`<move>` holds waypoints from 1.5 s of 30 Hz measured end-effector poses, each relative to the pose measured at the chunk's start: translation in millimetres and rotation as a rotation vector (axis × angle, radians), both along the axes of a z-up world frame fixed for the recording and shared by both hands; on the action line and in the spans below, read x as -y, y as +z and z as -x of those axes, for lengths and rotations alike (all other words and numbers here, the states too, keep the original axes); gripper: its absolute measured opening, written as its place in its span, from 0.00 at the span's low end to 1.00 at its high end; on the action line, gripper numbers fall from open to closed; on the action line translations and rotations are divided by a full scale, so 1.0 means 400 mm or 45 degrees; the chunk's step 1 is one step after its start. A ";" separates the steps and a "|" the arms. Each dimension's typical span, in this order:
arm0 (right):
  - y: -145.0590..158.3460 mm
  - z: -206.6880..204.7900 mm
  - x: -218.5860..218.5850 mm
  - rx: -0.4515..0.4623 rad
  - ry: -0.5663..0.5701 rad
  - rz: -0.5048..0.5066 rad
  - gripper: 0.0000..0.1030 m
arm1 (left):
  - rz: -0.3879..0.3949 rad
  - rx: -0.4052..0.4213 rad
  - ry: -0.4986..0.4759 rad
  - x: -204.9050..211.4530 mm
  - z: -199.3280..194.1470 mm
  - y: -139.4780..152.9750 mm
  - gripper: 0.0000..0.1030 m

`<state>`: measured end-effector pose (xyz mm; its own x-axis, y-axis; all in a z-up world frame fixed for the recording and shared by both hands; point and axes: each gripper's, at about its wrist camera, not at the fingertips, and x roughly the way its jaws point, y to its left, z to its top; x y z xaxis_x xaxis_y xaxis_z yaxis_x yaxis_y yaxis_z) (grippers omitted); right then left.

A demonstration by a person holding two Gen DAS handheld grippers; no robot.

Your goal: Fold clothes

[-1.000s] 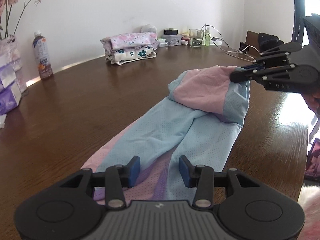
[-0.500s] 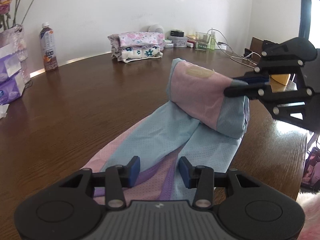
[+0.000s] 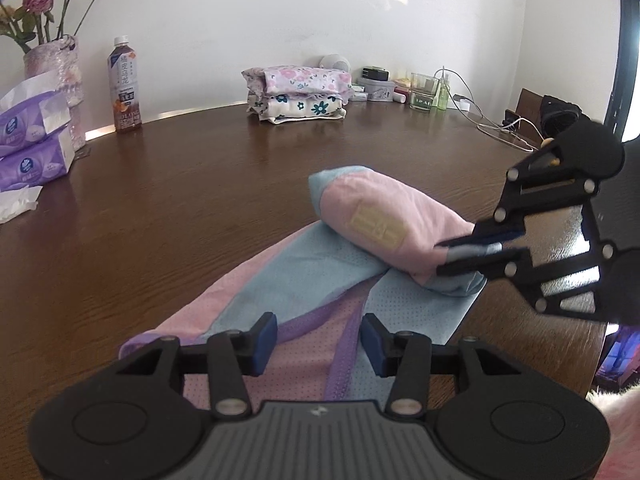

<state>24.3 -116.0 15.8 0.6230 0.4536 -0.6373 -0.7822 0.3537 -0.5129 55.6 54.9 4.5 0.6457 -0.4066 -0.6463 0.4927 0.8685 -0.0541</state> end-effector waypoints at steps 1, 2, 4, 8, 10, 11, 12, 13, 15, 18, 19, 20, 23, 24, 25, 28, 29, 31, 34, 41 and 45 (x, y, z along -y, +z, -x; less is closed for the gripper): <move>-0.005 0.000 -0.002 -0.018 0.001 -0.011 0.11 | 0.004 0.002 0.004 -0.001 0.003 0.002 0.45; -0.007 0.001 -0.001 -0.040 0.001 -0.027 0.14 | 0.014 0.002 0.009 -0.004 0.006 0.004 0.45; -0.001 0.002 0.008 -0.094 -0.008 -0.074 0.41 | 0.037 0.002 0.019 -0.010 0.013 0.010 0.47; 0.051 -0.013 0.072 -0.226 -0.104 -0.301 0.44 | 0.115 0.021 0.034 -0.022 0.034 0.032 0.47; 0.077 -0.025 0.127 -0.276 -0.195 -0.442 0.44 | 0.161 0.042 0.013 -0.018 0.045 0.045 0.47; 0.084 -0.030 0.154 -0.296 -0.239 -0.495 0.44 | 0.175 0.050 -0.009 -0.009 0.050 0.051 0.47; 0.087 -0.032 0.180 -0.311 -0.282 -0.533 0.44 | 0.169 0.058 -0.036 0.009 0.055 0.054 0.47; 0.084 -0.033 0.203 -0.320 -0.321 -0.553 0.44 | 0.160 0.067 -0.064 0.028 0.060 0.056 0.47; 0.067 -0.031 0.236 -0.323 -0.381 -0.550 0.44 | 0.141 0.085 -0.119 0.067 0.069 0.059 0.47; 0.035 -0.029 0.254 -0.307 -0.433 -0.525 0.44 | 0.073 0.108 -0.172 0.131 0.076 0.055 0.47; 0.024 -0.028 0.257 -0.295 -0.448 -0.516 0.44 | 0.028 0.120 -0.174 0.156 0.078 0.050 0.47; 0.015 -0.029 0.260 -0.283 -0.462 -0.512 0.44 | -0.016 0.131 -0.177 0.182 0.080 0.045 0.47; -0.003 -0.039 0.261 -0.285 -0.490 -0.538 0.43 | -0.168 0.186 -0.127 0.240 0.090 0.023 0.46; -0.007 -0.042 0.261 -0.292 -0.495 -0.550 0.39 | -0.200 0.193 -0.105 0.251 0.093 0.015 0.43; -0.010 -0.045 0.261 -0.303 -0.494 -0.563 0.33 | -0.217 0.198 -0.084 0.259 0.097 0.011 0.37; -0.017 -0.051 0.262 -0.336 -0.508 -0.609 0.20 | -0.252 0.222 -0.011 0.272 0.110 0.000 0.25; -0.018 -0.052 0.263 -0.343 -0.522 -0.625 0.18 | -0.257 0.228 0.014 0.273 0.114 -0.003 0.20; -0.021 -0.054 0.265 -0.356 -0.549 -0.660 0.12 | -0.245 0.228 0.056 0.272 0.119 -0.008 0.09; -0.025 -0.056 0.266 -0.369 -0.593 -0.709 0.09 | -0.228 0.229 0.110 0.271 0.123 -0.014 0.06; -0.017 -0.066 0.307 -0.455 -0.611 -0.809 0.22 | -0.179 0.206 0.100 0.268 0.138 -0.015 0.22; 0.019 -0.060 0.363 -0.499 -0.576 -0.923 0.36 | -0.027 0.161 0.138 0.237 0.121 0.016 0.37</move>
